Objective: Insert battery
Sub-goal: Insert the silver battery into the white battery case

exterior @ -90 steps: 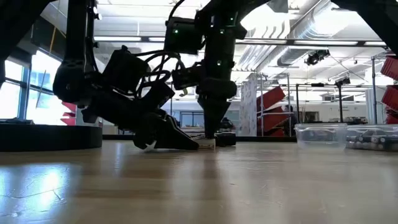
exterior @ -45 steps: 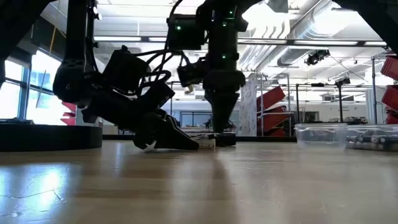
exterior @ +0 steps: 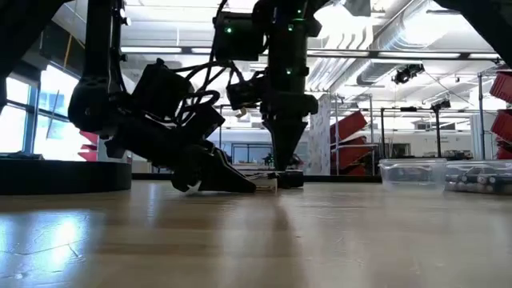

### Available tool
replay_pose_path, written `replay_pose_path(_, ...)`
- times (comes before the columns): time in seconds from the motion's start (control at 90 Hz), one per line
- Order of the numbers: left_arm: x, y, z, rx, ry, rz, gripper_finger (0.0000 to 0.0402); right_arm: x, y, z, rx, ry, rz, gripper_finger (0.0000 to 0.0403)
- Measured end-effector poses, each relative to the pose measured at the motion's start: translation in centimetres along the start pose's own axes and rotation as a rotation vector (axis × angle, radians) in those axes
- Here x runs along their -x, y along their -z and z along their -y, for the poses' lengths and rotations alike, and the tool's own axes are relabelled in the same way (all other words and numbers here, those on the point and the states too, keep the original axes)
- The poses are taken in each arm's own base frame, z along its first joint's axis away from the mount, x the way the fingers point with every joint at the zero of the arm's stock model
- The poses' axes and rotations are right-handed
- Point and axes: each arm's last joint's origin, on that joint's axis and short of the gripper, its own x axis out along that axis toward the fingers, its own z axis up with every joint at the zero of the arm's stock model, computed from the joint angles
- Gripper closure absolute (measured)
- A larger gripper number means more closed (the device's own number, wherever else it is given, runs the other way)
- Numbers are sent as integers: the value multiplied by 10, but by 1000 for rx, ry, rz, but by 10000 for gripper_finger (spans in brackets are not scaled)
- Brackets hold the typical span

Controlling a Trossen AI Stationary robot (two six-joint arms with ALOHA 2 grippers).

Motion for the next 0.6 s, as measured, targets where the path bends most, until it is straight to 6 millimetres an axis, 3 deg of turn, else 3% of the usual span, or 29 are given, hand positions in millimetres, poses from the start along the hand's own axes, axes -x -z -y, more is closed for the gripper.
replay_pose_path(0.267, 0, 0, 0, -1, 0, 0, 330, -17, 9, -1, -1, -2, -30, 403)
replay_pose_path(0.6, 0, 0, 0, -1, -2, 0, 330, 1, 6, 4, 0, 84, -1, 403)
